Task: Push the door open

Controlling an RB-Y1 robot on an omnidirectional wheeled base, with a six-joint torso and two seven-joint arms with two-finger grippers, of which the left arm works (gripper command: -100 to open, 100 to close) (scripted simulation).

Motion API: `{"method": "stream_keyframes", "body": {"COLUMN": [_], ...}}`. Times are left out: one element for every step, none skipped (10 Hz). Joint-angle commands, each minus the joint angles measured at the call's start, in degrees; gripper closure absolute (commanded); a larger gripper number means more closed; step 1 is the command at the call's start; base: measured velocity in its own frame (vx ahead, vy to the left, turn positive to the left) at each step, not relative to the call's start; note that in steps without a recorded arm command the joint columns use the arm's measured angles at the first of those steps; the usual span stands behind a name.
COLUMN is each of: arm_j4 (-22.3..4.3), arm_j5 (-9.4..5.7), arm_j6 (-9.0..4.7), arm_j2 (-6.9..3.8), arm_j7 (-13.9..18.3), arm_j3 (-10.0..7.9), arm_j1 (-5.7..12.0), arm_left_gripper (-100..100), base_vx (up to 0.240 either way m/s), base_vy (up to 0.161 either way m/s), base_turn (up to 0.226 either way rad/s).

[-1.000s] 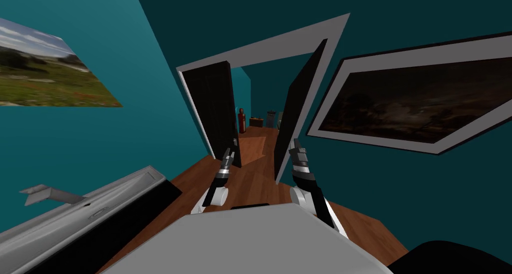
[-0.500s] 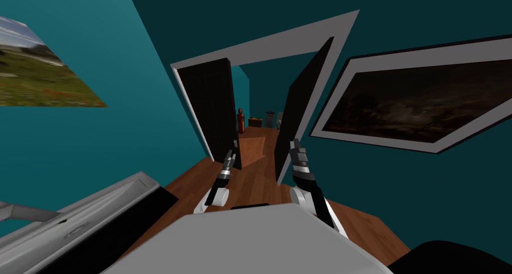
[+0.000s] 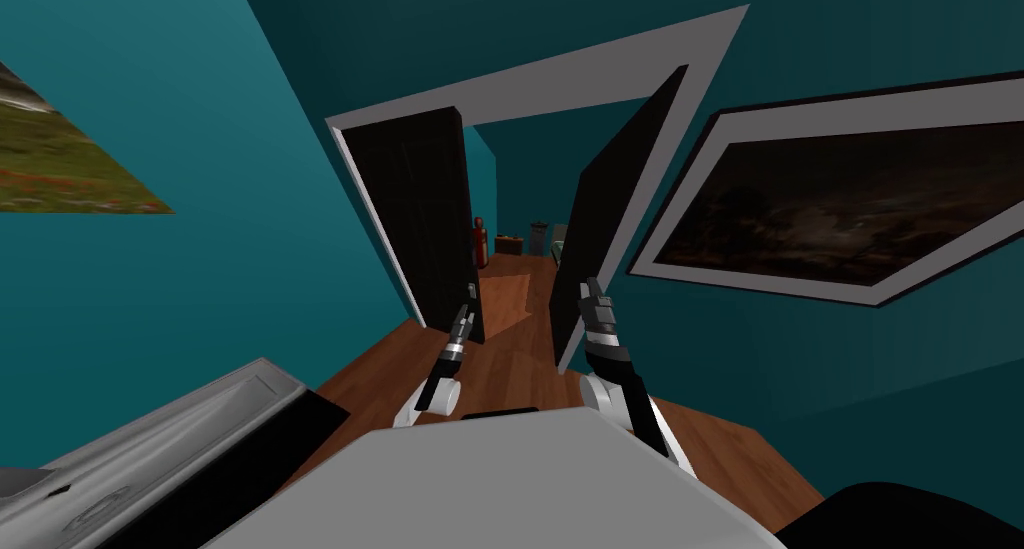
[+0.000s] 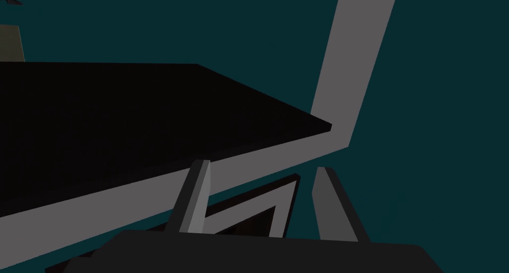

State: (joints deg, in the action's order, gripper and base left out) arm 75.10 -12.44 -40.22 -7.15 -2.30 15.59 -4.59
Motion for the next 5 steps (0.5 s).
{"method": "stream_keyframes", "body": {"arm_j4": [-2.6,-4.0,-5.3,-6.6,-7.9], "arm_j5": [-0.61,-0.97,-1.31,-1.65,-1.98], "arm_j6": [-0.48,-0.67,-0.85,-1.04,-1.22], "arm_j2": [-0.09,-0.14,-0.18,-0.22,-0.26], "arm_j7": [-0.1,-0.2,-0.3,-0.4,-0.5], "arm_j3": [0.46,0.76,1.04,1.33,1.62], "arm_j1": [1.04,1.52,1.98,2.44,2.90], "arm_left_gripper": [-100,-100,-100,-100,-100], "base_vx": [0.072,0.069,0.080,0.080,0.081], "base_vy": [0.084,0.099,0.100,0.087,0.089], "base_turn": [-0.063,-0.057,-0.069,-0.060,-0.036]}}
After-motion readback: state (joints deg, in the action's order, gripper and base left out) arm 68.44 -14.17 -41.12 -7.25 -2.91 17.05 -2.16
